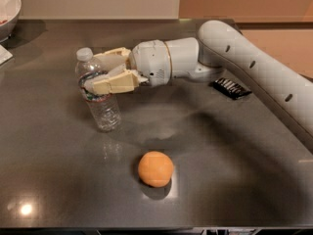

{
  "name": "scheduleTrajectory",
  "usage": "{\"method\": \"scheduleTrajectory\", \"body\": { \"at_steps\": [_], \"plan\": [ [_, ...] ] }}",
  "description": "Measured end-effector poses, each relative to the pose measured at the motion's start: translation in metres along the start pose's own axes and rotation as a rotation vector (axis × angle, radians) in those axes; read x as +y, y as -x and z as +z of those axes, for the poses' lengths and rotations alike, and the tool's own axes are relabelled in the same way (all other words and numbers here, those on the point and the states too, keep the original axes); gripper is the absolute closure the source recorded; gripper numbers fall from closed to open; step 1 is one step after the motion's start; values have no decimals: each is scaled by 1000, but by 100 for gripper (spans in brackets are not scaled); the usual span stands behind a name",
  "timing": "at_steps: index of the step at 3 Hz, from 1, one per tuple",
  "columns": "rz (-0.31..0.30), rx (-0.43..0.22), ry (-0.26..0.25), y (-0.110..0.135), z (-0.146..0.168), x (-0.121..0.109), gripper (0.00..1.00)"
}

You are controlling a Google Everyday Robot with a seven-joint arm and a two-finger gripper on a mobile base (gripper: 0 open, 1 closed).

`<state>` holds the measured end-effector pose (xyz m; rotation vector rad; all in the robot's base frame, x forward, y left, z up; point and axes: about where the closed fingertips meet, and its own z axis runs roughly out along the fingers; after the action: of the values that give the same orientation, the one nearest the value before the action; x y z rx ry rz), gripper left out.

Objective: Place water bottle upright

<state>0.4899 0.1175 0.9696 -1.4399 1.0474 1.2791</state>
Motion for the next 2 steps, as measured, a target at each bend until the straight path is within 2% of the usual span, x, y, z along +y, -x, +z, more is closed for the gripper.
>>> {"method": "scheduleTrajectory", "body": {
  "at_steps": [1,2],
  "plan": [
    [5,-65,2,-8,-2,0,100],
    [6,-67,-1,-12,-1,1,100]
  ]
}}
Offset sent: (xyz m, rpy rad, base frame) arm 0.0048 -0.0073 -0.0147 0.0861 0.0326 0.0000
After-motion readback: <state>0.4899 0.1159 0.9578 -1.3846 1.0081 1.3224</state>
